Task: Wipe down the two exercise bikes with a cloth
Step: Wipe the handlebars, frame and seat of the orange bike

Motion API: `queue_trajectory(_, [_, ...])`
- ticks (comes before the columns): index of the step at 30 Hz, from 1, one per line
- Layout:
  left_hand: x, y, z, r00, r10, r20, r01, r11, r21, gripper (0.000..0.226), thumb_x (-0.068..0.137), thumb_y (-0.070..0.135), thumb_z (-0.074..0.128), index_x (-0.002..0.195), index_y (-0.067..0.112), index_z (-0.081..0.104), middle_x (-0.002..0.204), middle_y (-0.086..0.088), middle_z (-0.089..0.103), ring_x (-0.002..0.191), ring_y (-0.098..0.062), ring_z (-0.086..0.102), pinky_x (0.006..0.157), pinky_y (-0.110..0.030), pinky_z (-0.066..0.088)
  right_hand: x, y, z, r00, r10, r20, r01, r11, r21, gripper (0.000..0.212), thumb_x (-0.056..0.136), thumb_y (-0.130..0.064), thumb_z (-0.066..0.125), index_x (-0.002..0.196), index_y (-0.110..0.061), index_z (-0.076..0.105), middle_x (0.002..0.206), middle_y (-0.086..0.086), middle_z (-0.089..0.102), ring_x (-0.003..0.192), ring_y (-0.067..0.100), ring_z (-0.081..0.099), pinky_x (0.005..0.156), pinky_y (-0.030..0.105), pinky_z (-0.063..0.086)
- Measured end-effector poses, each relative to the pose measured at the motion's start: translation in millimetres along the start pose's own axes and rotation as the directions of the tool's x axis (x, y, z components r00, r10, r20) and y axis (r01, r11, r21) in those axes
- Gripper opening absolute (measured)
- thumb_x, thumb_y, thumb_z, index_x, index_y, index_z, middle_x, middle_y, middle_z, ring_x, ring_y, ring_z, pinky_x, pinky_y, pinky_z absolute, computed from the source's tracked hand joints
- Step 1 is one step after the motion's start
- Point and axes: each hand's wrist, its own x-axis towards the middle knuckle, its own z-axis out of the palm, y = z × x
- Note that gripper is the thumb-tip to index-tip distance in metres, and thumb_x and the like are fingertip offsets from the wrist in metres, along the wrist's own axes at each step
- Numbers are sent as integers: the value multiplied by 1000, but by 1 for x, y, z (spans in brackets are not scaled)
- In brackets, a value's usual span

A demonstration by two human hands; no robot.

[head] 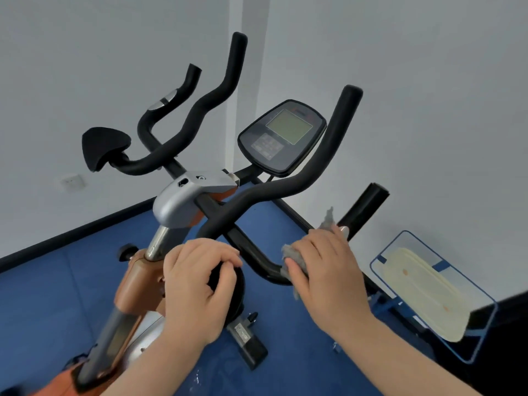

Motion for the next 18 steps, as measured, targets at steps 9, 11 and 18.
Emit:
queue_trajectory(9, [-8, -9, 3, 960, -247, -132, 240, 969, -65, 18, 86, 20, 51, 88, 36, 60, 96, 24, 55, 101, 1, 49, 88, -10, 31, 14, -13, -9, 912, -112, 394, 122, 993, 0, 16, 92, -43, 31, 91, -27, 34, 76, -12, 45, 69, 10, 45, 72, 30, 39])
queue_trajectory(11, [-7, -11, 3, 961, -242, -137, 234, 970, -72, 18, 86, 21, 50, 88, 36, 59, 95, 24, 55, 100, -1, 50, 88, -12, 32, 29, -20, -5, 890, -137, 436, 158, 987, -14, 20, 98, -42, 32, 89, -26, 27, 71, -12, 43, 58, 9, 42, 62, 31, 33])
queue_trajectory(18, [-8, -11, 5, 961, -236, -144, 224, 970, -96, 18, 86, 17, 51, 87, 32, 61, 92, 22, 57, 97, -4, 52, 85, -16, 36, 65, -39, 20, 880, -96, 465, 17, 985, 171, 24, 102, -42, 36, 95, -27, 19, 80, -4, 43, 59, 14, 47, 49, 29, 32])
